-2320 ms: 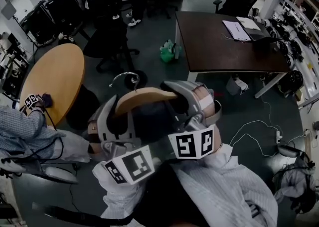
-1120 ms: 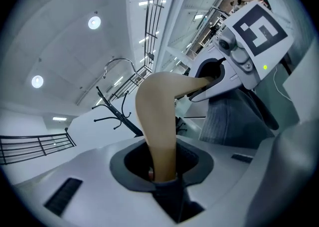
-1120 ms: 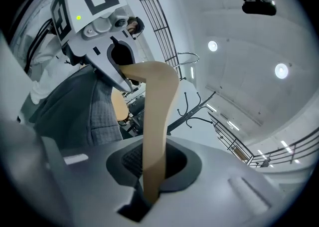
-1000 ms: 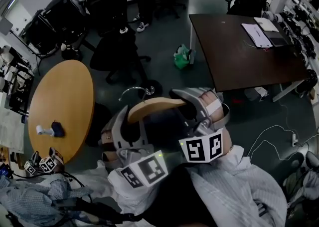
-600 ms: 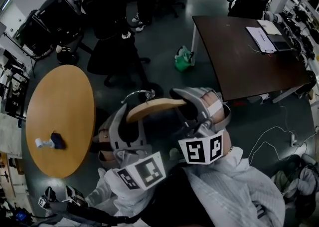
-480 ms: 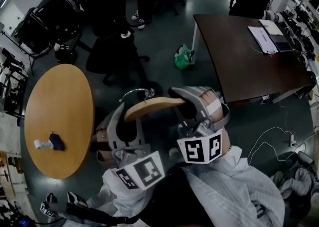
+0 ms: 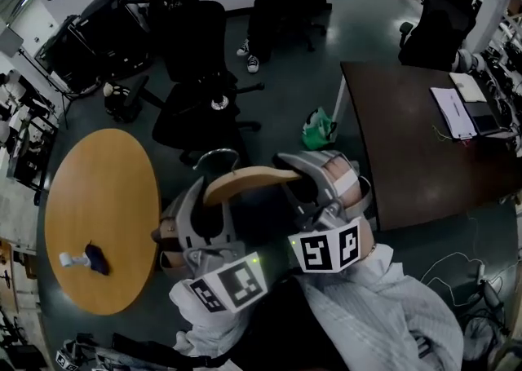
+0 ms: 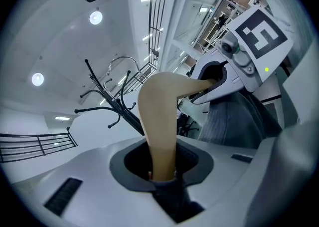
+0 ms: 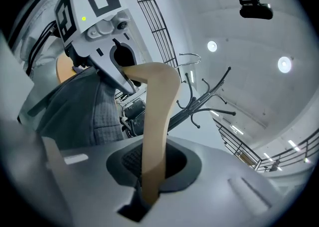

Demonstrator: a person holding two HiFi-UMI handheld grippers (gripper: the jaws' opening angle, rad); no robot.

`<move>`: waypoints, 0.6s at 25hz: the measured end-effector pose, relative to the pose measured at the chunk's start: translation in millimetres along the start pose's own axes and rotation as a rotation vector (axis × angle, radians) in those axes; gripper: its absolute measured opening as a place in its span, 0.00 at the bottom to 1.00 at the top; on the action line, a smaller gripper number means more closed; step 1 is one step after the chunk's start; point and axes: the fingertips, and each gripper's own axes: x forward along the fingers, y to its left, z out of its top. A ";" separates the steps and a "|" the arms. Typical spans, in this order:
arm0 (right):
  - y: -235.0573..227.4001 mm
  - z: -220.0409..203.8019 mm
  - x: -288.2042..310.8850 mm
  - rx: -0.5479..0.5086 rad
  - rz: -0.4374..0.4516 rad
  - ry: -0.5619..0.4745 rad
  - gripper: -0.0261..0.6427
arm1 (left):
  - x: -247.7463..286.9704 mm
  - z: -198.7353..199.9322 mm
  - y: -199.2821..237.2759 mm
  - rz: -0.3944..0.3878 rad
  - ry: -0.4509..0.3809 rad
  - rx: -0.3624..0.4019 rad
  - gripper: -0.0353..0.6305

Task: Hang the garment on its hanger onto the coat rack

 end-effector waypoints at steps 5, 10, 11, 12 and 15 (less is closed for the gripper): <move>-42.9 -23.2 46.3 -0.028 0.003 -0.060 0.08 | 56.7 19.1 16.6 0.053 0.007 -0.009 0.18; -65.5 -37.2 80.7 -0.051 0.002 -0.102 0.08 | 94.4 23.3 25.8 0.081 0.029 0.001 0.18; -68.6 -37.6 88.4 -0.053 0.000 -0.105 0.08 | 101.1 22.1 29.9 0.083 0.033 0.005 0.18; -71.6 -37.3 96.4 -0.055 -0.002 -0.106 0.08 | 107.9 20.7 34.8 0.084 0.034 0.007 0.18; -80.5 -34.3 120.9 -0.064 -0.016 -0.106 0.08 | 127.4 15.8 51.5 0.090 0.017 0.007 0.18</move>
